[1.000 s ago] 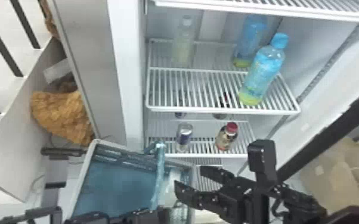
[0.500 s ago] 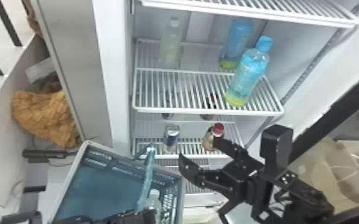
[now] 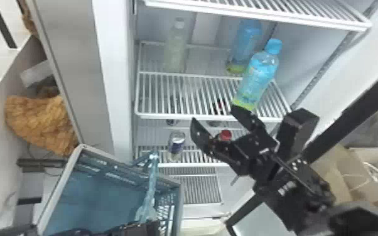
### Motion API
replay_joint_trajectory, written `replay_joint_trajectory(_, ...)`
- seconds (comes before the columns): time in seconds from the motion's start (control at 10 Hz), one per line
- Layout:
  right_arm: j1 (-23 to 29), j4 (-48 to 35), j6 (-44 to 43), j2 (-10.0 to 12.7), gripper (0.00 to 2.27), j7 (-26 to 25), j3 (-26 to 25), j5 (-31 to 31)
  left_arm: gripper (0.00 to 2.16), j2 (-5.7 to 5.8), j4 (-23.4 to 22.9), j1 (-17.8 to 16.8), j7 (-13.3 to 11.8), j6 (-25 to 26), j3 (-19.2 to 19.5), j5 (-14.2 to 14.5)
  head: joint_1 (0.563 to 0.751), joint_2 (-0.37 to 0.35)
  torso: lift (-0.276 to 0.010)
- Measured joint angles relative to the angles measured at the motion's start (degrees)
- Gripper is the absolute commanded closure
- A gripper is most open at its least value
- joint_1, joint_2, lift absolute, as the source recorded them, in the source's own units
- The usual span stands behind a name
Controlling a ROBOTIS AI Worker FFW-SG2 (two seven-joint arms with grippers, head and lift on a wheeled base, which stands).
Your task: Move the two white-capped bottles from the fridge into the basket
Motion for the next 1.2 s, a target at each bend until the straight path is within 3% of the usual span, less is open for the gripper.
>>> replay_joint_trajectory(0.3, -8.85, 11.14, -8.63, 0.01, 0.03, -0.84, 4.52, 0.43, 1.21, -0.03, 0.0, -0.1, -0.01, 0.0, -0.06, 0.15, 0.695, -0.165, 0.0)
replay_joint_trajectory(0.6, -14.46, 19.15, -13.66, 1.0, 0.01, -2.59, 6.22, 2.06, 1.21, -0.01, 0.0, -0.14, 0.03, 0.37, -0.14, 0.2, 0.695, -0.148, 0.0)
replay_joint_trajectory(1.2, -27.9, 36.67, -18.53, 2.13, 0.0, -4.43, 9.4, 3.31, 1.21, 0.3, 0.12, -0.8, 0.03, 1.33, -0.97, 0.06, 0.695, -0.132, 0.0)
